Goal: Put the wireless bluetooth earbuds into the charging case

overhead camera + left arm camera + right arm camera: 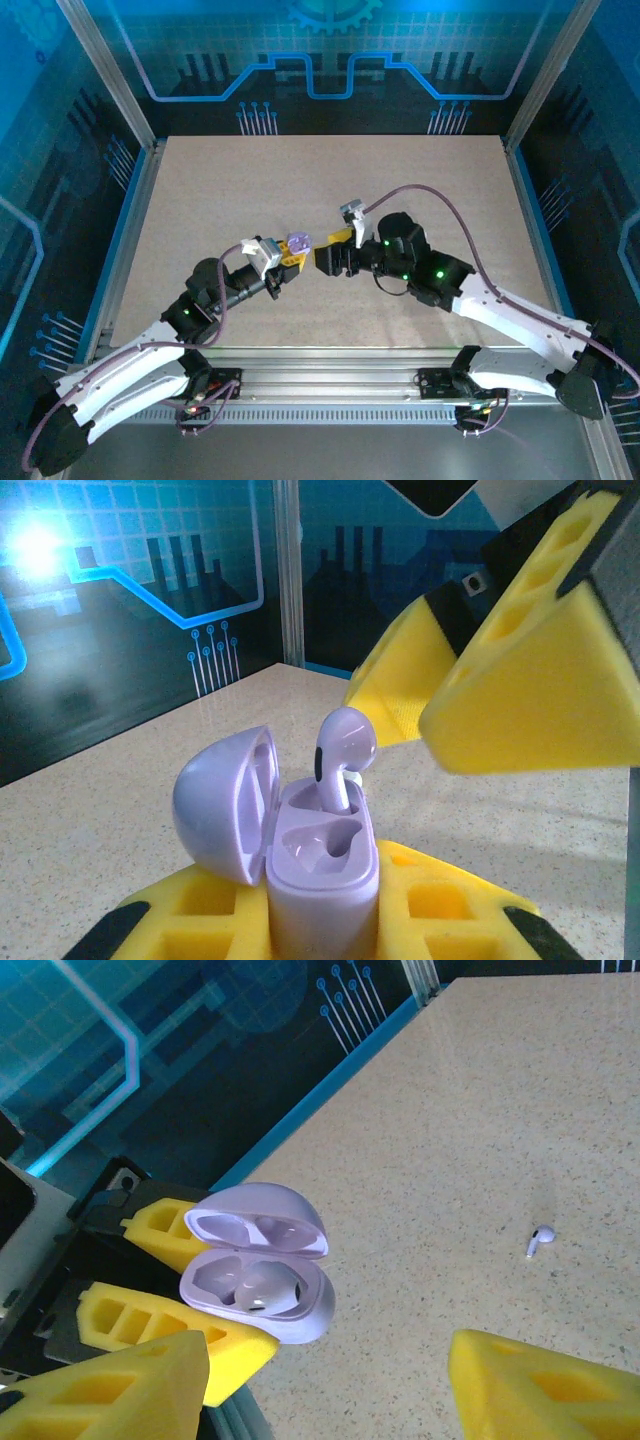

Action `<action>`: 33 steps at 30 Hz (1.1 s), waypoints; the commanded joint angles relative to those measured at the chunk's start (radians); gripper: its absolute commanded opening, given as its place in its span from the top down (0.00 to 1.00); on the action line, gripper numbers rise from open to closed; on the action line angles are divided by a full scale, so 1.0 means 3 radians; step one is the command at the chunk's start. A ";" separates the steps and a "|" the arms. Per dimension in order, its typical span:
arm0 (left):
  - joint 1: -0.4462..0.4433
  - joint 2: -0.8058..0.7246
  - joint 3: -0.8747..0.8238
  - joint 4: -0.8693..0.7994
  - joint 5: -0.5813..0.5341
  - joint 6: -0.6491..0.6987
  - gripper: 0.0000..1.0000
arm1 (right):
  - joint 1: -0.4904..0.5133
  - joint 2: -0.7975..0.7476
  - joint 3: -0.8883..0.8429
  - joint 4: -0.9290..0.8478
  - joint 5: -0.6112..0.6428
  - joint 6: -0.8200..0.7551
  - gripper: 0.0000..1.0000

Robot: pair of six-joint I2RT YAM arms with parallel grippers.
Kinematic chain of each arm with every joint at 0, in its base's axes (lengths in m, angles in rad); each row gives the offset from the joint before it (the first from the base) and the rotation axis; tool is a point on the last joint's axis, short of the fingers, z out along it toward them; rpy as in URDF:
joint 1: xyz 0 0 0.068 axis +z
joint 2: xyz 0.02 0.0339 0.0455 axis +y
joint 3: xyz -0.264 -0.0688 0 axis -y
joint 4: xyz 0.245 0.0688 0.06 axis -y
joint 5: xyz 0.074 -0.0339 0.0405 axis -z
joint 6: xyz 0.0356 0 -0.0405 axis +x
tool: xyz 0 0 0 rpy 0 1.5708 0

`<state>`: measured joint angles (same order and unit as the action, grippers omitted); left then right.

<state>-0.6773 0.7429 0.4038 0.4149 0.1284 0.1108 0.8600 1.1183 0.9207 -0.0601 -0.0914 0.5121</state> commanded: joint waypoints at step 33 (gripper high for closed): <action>-0.0019 -0.0188 0.0109 -0.0024 0.0089 0.0046 0.82 | -0.0207 -0.0015 0.0095 0.0068 -0.0065 -0.0107 0.38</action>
<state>-0.6773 0.7052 0.4034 0.4065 0.1284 0.1112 0.8169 1.1637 0.9516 -0.0521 -0.1097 0.5076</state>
